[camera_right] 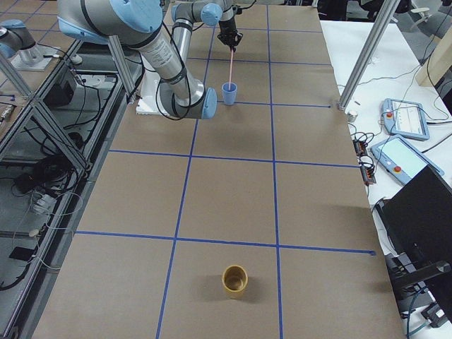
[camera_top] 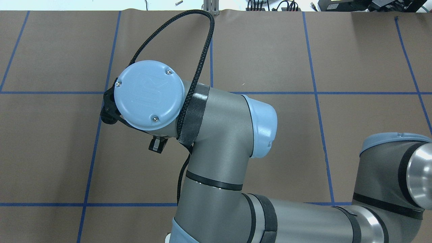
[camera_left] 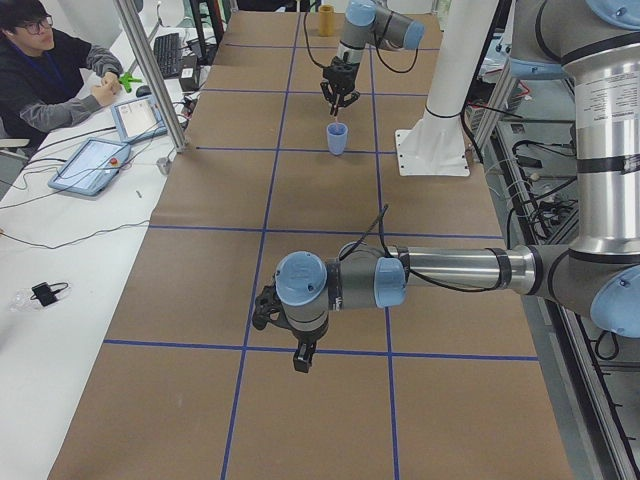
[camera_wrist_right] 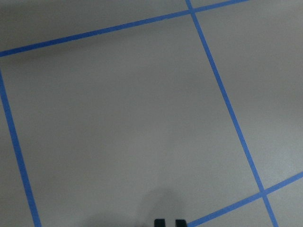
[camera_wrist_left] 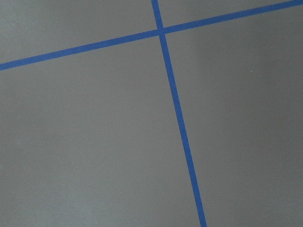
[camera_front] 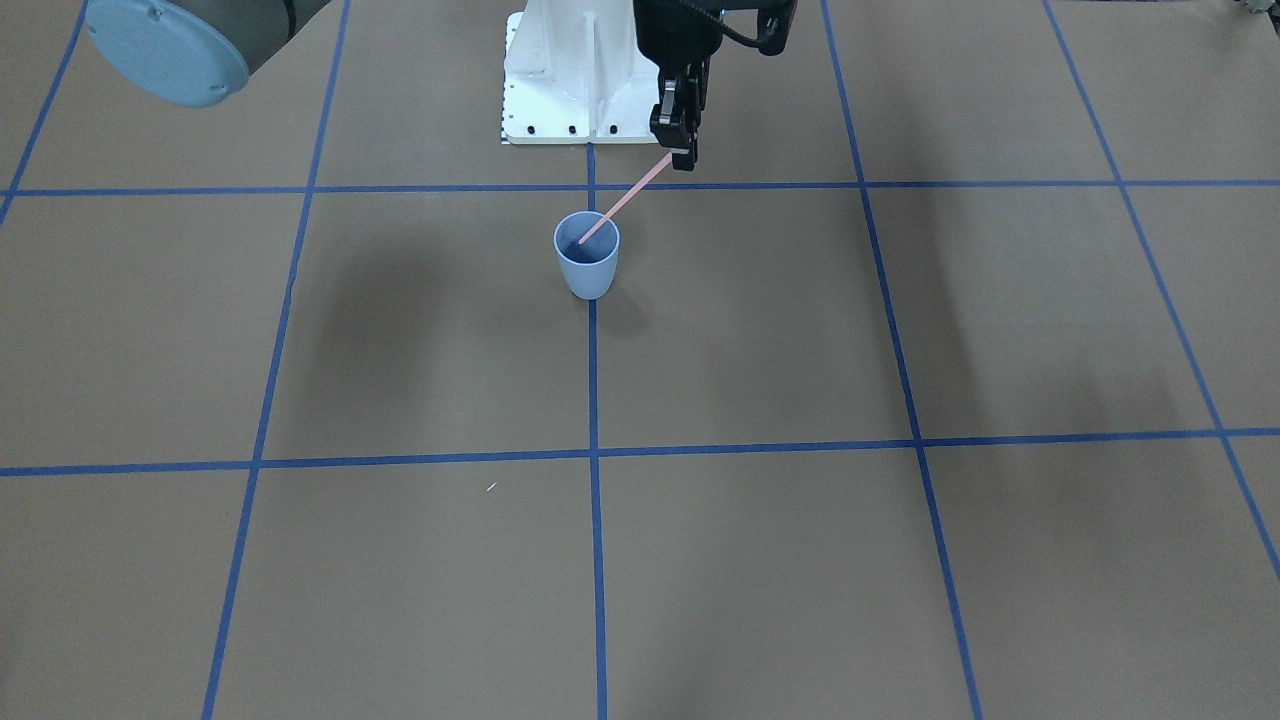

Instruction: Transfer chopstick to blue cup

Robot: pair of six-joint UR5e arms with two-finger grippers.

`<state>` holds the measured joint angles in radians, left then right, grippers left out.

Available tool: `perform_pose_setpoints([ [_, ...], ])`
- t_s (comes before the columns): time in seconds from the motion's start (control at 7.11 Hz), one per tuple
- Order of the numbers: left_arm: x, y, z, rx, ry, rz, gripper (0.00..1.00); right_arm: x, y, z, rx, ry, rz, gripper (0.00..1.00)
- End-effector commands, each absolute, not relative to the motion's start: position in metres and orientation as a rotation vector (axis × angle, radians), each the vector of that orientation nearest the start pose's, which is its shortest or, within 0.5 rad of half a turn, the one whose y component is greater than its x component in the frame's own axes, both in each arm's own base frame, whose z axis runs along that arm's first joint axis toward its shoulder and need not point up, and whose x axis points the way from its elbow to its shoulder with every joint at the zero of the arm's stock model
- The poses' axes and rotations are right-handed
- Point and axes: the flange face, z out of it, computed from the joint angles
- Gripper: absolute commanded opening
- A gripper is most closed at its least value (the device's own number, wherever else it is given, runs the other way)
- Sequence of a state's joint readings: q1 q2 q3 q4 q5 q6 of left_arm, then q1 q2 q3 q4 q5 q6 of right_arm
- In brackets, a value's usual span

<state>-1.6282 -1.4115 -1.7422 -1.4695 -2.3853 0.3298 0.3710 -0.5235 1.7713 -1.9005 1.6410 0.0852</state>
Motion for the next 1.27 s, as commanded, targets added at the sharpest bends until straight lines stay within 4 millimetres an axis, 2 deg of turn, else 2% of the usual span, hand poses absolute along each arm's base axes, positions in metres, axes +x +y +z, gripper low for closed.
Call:
perform_pose_setpoints([
  [0.0,-0.084,-0.415,0.654,0.075,0.816,0.222,0.99,-0.549,-0.349,0.003,0.722,-0.621,-1.066,0.00],
  [0.28,-0.085,-0.415,0.651,0.080,0.816,0.224,0.99,-0.554,-0.349,0.027,0.693,-0.599,-1.075,0.00],
  [0.56,-0.085,-0.416,0.651,0.081,0.816,0.223,0.99,-0.558,-0.343,0.024,0.695,-0.607,-1.080,0.00],
  [0.98,-0.085,-0.416,0.650,0.082,0.815,0.224,0.99,-0.576,-0.322,0.020,0.820,-0.516,-1.066,0.00],
  [1.12,-0.085,-0.416,0.651,0.081,0.815,0.223,0.99,-0.576,-0.321,0.018,0.824,-0.518,-1.066,0.00],
])
